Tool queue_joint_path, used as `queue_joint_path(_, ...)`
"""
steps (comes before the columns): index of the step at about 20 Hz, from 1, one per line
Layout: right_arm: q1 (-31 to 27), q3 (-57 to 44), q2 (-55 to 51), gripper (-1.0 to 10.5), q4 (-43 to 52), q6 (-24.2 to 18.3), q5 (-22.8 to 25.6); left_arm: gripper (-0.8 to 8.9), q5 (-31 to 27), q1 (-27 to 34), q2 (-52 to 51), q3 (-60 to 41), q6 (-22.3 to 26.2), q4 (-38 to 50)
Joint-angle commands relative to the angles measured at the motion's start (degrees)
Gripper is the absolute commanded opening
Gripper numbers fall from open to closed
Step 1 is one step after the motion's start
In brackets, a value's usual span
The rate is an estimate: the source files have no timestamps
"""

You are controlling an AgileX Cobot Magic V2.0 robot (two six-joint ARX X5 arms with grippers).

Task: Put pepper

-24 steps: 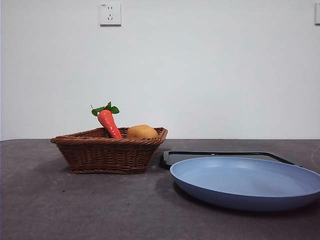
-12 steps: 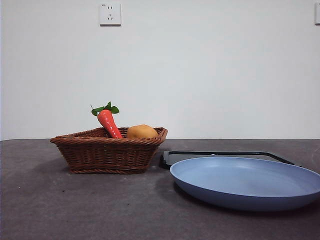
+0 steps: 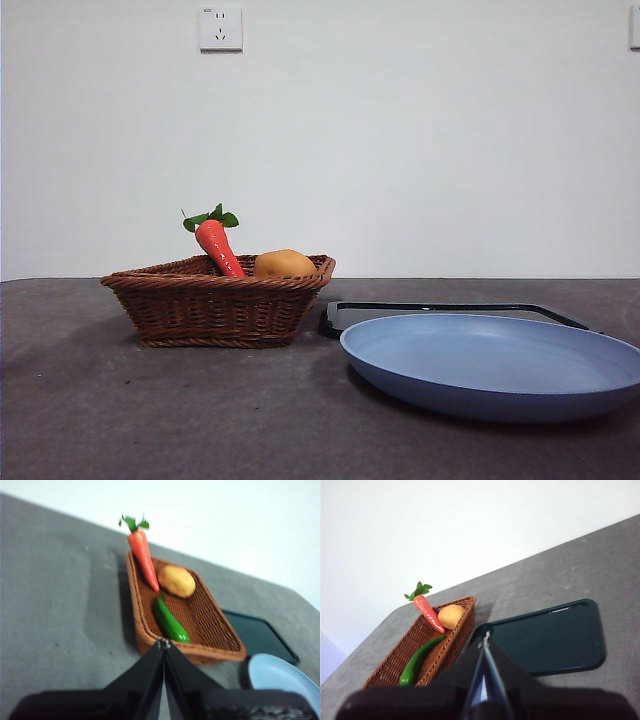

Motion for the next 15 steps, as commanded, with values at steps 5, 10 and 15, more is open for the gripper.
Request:
queue_joint_path(5, 0.1, 11.7, 9.8, 0.1, -10.8, -6.5, -4.7, 0.07, 6.5, 0.1, 9.3, 9.2, 5.4, -4.4)
queue_joint_path(10, 0.2, 21.3, 16.6, 0.1, -25.1, -14.3, -9.0, 0.07, 10.5, 0.1, 16.0, 17.0, 12.6, -13.6)
queue_joint_path(15, 0.2, 29.6, 21.3, 0.1, -38.7, -23.9, -9.1, 0.07, 15.4, 0.1, 20.2, 23.1, 17.6, -21.9)
